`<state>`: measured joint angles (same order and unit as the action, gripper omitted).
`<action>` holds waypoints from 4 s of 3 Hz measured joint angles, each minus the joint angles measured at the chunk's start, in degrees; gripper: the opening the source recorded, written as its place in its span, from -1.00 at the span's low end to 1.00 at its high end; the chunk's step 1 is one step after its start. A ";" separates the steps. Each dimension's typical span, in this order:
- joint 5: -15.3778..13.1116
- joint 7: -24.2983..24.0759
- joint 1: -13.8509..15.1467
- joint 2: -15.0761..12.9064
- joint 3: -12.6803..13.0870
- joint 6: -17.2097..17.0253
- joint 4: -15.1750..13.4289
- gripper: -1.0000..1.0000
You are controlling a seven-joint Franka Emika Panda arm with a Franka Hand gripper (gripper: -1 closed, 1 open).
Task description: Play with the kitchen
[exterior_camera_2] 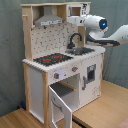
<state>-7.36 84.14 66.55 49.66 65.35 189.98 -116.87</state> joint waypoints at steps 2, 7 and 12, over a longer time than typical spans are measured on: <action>0.04 -0.21 6.33 -2.26 4.70 -2.13 7.80 1.00; 0.13 -0.63 9.47 -2.61 7.25 -4.51 11.05 1.00; 0.36 1.55 -1.76 -2.85 -0.53 -5.47 2.96 -1.00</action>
<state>-7.00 85.69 64.79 46.81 64.81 184.51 -113.91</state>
